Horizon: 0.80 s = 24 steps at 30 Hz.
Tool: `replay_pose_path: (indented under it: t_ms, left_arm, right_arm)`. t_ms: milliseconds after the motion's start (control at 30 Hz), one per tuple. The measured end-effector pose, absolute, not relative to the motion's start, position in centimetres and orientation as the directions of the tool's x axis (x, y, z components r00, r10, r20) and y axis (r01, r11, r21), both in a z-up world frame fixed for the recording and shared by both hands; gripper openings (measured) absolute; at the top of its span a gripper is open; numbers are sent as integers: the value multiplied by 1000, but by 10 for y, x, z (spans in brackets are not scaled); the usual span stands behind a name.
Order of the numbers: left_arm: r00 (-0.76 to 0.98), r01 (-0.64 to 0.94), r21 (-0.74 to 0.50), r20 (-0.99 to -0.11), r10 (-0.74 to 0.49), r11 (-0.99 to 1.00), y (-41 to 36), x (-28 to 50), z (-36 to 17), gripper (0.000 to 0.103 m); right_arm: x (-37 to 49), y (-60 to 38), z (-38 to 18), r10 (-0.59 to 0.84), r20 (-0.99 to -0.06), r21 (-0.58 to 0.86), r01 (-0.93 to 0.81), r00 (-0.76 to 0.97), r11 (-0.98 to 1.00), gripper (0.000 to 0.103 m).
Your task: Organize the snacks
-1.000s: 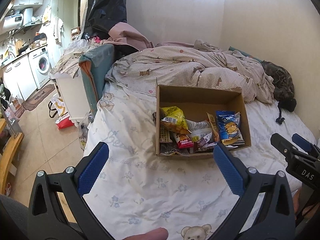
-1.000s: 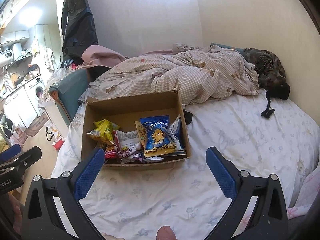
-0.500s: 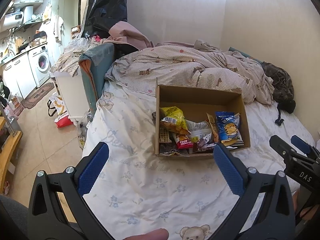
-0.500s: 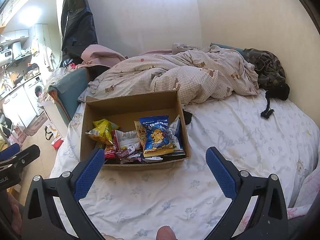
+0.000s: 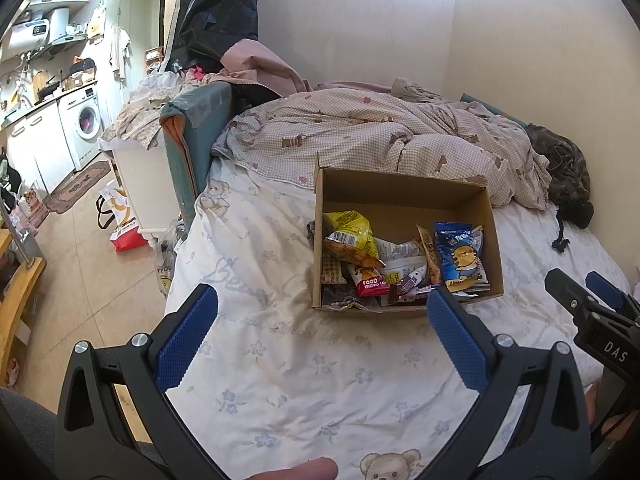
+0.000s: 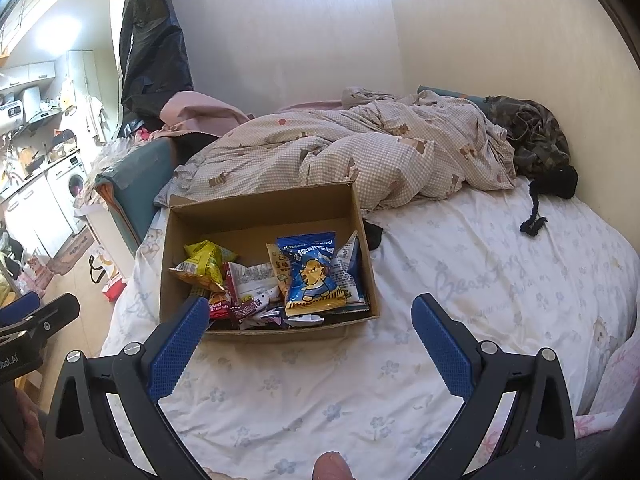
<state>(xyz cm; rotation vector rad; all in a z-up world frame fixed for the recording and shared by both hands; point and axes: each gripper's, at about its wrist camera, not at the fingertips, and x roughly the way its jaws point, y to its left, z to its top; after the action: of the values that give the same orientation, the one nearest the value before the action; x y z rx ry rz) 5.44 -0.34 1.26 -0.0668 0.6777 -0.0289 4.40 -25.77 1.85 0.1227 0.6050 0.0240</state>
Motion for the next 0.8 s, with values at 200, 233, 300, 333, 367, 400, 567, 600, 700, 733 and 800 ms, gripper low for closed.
replay_pose_path:
  t_ms: [200,233,300,333,367,400,567,600,700,733,800]
  left_arm:
    - [779,4,-72,-626,-48,997,-2,54,12,103]
    - [778,4,-72,-626,-48,997,-2,54,12,103]
    - [778,3,-72,-626,-48,997,-2,54,12,103]
    - [778,3,-73,-626,-48,997,-2,54,12,103]
    - [778,3,-73,-626,-48,997,-2,54,12,103]
    - [777,3,-74,-628,-49,997,-2,54,12,103]
    - [771,0,-75,-636,-47,997,-2,55,8,103]
    - [771,-1,-74,-635,-47,997,-2,55,8,103]
    - [769,0,-77,-638,-49,997,-2,55,8,103]
    - [767,-1,-79,-640,-50,997,-2,55,7,103]
    - [763,-3,-81,-644,-50,997,-1,55,6,103]
  right_arm:
    - [44,-258,18,58,-567,123,15,822,992,103]
    - [44,-258,18,58,-567,123,15,822,992,103]
    - [44,-259,18,58,-568,124,15,821,992,103]
    - [44,-258,18,58,-567,124,15,821,992,103]
    - [44,-259,19,58,-568,124,15,821,992,103]
    - [44,-258,18,58,-567,123,15,822,992,103]
    - [44,-258,18,58,-567,123,15,821,992,103]
    - [44,-258,18,59,-567,124,14,822,992,103]
    - [44,-259,18,60,-567,124,14,822,992,103]
    - [44,-259,19,59,-567,123,14,822,992,103]
    - [44,-258,19,60,-567,124,14,822,992,103]
